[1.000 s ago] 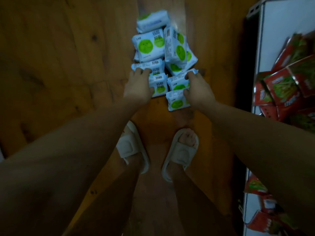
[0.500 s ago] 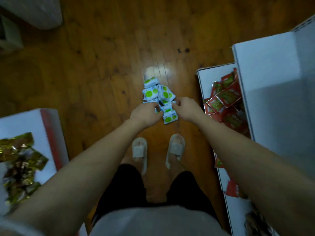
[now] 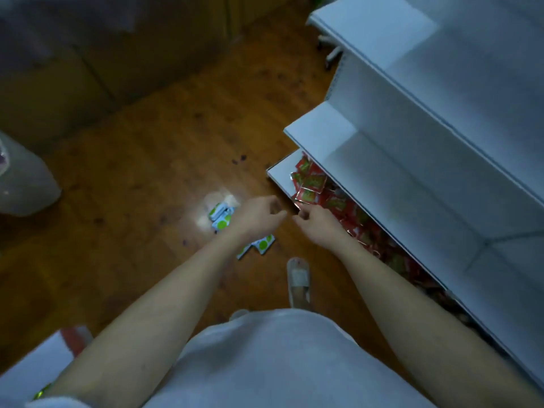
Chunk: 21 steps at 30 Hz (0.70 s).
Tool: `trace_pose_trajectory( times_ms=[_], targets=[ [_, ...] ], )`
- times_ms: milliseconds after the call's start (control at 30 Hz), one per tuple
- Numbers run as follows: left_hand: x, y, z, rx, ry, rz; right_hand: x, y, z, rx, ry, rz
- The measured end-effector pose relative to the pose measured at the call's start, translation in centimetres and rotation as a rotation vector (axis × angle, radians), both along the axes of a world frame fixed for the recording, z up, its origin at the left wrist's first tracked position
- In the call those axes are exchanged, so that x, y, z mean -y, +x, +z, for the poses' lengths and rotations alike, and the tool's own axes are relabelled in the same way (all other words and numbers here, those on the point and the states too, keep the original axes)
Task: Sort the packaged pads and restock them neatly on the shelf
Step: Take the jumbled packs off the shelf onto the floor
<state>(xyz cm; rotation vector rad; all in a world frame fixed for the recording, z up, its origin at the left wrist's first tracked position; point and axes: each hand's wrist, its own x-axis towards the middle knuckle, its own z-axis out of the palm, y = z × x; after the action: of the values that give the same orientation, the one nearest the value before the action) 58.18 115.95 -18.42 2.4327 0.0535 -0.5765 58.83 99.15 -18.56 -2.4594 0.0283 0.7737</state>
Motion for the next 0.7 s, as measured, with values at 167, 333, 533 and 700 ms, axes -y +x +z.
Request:
trace_pose_trajectory(
  times_ms=[167, 333, 533, 700],
  targets=[
    [4.7, -1.9, 3.5, 0.096, -0.011, -0.304, 4.3, -5.8, 4.2, 0.089, -0.020, -0.247],
    [12.5, -3.3, 8.6, 0.207, -0.009, -0.558, 11.0, -11.2, 9.2, 0.177, -0.093, -0.469],
    [23.1, -7.1, 16.1, 0.341, -0.013, -0.819, 19.6, -18.5, 16.0, 0.335, -0.124, -0.702],
    [31.4, -12.8, 20.2, 0.465, -0.039, -0.921, 26.1, -26.2, 18.7, 0.448, -0.098, -0.853]
  ],
)
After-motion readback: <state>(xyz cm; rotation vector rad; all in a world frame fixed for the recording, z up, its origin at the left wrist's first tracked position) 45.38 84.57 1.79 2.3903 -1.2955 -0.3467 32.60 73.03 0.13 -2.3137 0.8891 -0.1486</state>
